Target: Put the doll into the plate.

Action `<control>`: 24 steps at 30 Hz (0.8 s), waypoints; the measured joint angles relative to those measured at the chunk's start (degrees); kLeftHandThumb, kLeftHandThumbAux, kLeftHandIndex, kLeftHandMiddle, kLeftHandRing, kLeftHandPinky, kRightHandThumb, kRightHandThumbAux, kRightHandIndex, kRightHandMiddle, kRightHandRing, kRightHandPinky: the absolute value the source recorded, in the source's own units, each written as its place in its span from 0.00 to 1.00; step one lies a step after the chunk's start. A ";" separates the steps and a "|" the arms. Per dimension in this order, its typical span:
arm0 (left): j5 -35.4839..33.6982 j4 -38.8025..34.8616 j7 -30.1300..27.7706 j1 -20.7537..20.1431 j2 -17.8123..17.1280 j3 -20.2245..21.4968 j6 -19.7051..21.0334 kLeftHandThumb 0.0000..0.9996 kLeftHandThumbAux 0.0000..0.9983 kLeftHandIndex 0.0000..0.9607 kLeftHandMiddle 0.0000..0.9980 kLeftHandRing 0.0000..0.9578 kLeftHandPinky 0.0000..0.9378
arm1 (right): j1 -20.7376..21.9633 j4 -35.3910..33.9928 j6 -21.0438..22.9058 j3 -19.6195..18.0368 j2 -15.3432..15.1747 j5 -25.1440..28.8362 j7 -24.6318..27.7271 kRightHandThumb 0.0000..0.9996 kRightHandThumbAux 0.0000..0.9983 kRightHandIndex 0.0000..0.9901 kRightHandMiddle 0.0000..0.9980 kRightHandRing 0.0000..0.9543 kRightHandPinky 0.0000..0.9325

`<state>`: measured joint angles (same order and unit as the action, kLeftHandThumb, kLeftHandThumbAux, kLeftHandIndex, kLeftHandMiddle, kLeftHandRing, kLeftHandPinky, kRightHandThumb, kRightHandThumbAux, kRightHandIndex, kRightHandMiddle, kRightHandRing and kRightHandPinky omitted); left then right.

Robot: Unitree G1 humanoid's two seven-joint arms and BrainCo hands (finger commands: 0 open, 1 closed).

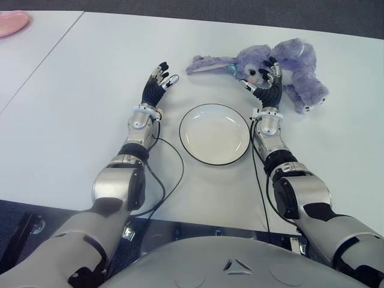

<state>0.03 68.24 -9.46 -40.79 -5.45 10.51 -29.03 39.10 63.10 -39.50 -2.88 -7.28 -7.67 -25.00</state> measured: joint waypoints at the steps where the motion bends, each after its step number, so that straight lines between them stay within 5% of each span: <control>1: 0.00 0.00 0.12 0.02 0.00 0.00 0.01 0.00 0.54 0.01 0.06 0.01 0.00 | -0.05 -0.17 -0.50 0.10 0.03 -0.06 -0.16 0.00 0.78 0.08 0.11 0.11 0.12; 24: 0.00 0.06 0.50 0.50 0.03 0.00 0.78 0.00 0.55 0.01 0.05 0.01 0.00 | -0.23 -0.93 -6.57 1.83 0.16 -1.52 -1.91 0.05 0.71 0.07 0.09 0.09 0.13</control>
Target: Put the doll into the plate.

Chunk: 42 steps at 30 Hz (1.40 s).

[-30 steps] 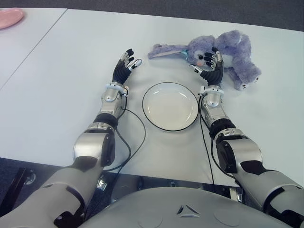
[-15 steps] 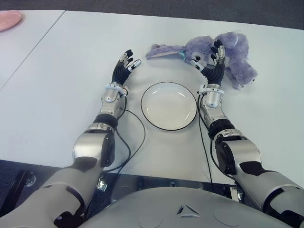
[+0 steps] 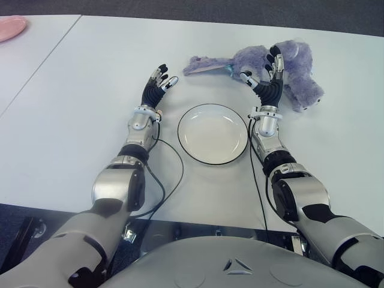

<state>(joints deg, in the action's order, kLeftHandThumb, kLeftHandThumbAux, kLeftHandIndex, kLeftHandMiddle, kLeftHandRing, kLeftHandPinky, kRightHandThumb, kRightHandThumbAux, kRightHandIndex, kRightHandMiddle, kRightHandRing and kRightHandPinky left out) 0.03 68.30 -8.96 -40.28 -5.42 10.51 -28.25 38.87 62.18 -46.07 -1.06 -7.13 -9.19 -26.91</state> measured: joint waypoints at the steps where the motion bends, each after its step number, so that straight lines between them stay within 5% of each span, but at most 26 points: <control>1: 0.00 0.00 0.00 0.00 0.00 0.00 0.01 0.00 0.55 0.01 0.06 0.01 0.00 | 0.14 0.17 0.03 0.04 -0.01 -0.04 0.00 0.05 0.71 0.07 0.09 0.09 0.13; 21: -0.01 0.00 0.00 -0.51 -0.11 0.18 0.01 0.00 0.54 0.01 0.06 0.02 0.00 | 2.34 -1.63 0.07 2.64 -0.78 -4.15 -1.90 0.06 0.71 0.07 0.09 0.10 0.14; 42: -0.01 -0.07 0.00 -2.92 0.11 0.06 0.01 0.00 0.54 0.00 0.06 0.02 0.00 | 3.77 -4.50 1.18 3.97 -5.96 -8.80 -3.17 0.06 0.74 0.04 0.07 0.07 0.10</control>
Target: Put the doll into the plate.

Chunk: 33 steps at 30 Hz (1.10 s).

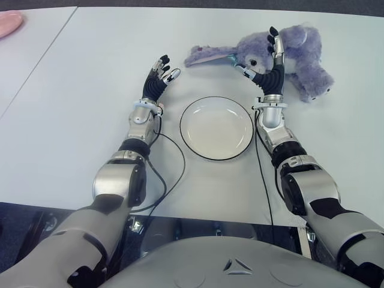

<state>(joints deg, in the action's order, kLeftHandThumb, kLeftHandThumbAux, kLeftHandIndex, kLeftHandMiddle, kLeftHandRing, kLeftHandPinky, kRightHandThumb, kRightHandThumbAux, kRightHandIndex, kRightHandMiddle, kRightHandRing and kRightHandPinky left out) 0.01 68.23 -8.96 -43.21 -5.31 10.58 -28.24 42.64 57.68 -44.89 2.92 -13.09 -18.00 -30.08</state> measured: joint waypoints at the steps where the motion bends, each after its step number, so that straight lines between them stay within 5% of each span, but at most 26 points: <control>1: 0.00 0.00 0.00 -0.10 0.00 0.00 0.00 0.00 0.54 0.00 0.06 0.02 0.00 | 0.11 -0.19 0.04 0.00 -0.26 -0.08 -0.02 0.06 0.75 0.04 0.07 0.07 0.09; 16: 0.00 -0.02 0.06 -0.66 -0.46 0.12 0.00 0.00 0.53 0.00 0.07 0.02 0.00 | 3.00 -1.71 1.81 0.22 -4.24 -1.89 -1.12 0.02 0.74 0.06 0.08 0.08 0.08; 33: 0.00 -0.01 0.26 -0.49 -0.63 0.10 0.00 0.00 0.53 0.00 0.07 0.03 0.00 | 5.99 -0.95 3.15 2.16 -8.10 -6.37 -4.90 0.00 0.59 0.09 0.10 0.08 0.06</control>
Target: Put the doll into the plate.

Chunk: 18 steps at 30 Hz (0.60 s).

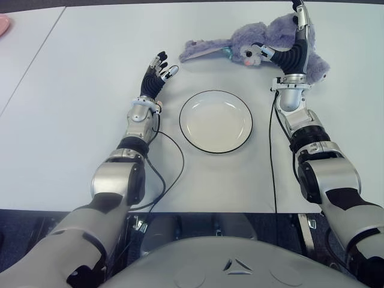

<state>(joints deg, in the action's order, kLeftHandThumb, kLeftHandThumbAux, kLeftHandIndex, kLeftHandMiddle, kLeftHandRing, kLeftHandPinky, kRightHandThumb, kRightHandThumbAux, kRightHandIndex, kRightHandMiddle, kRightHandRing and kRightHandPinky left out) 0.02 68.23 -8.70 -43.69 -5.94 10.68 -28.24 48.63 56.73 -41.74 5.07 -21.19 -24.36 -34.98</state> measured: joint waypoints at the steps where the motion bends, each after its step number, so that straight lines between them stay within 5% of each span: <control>1: 0.00 0.00 0.00 0.02 0.00 -0.01 0.00 0.00 0.53 0.00 0.07 0.03 0.00 | 0.11 0.02 0.00 0.11 -0.15 -0.22 -0.11 0.00 0.58 0.09 0.10 0.08 0.06; 18: 0.03 0.00 0.21 0.14 0.12 -0.27 0.00 0.00 0.53 0.00 0.06 0.02 0.00 | 6.53 0.08 3.42 0.92 -3.66 -1.50 0.15 0.00 0.53 0.09 0.09 0.07 0.02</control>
<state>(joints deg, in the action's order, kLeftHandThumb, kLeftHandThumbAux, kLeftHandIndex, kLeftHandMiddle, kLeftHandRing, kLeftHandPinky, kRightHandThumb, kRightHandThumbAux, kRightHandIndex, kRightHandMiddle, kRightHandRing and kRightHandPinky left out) 0.04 68.23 -8.49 -43.55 -5.82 10.41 -28.24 55.16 56.81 -38.32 5.99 -24.85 -25.87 -34.84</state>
